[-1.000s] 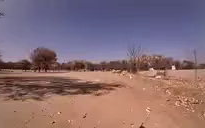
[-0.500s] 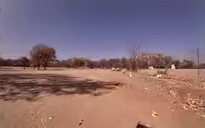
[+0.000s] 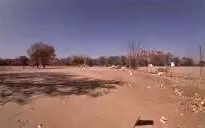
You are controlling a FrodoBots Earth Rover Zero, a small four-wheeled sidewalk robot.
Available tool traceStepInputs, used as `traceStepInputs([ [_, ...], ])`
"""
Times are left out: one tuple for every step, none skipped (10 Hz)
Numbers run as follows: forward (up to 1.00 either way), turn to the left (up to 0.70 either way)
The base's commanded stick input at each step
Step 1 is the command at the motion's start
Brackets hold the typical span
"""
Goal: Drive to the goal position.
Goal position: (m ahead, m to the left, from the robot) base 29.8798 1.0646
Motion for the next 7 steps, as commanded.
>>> traceStepInputs([
  [0.50, 0.00],
  [0.50, 0.00],
  [0.50, 0.00],
  [0.50, 0.00],
  [0.50, 0.00],
  [0.50, 0.00],
  [0.50, 0.00],
])
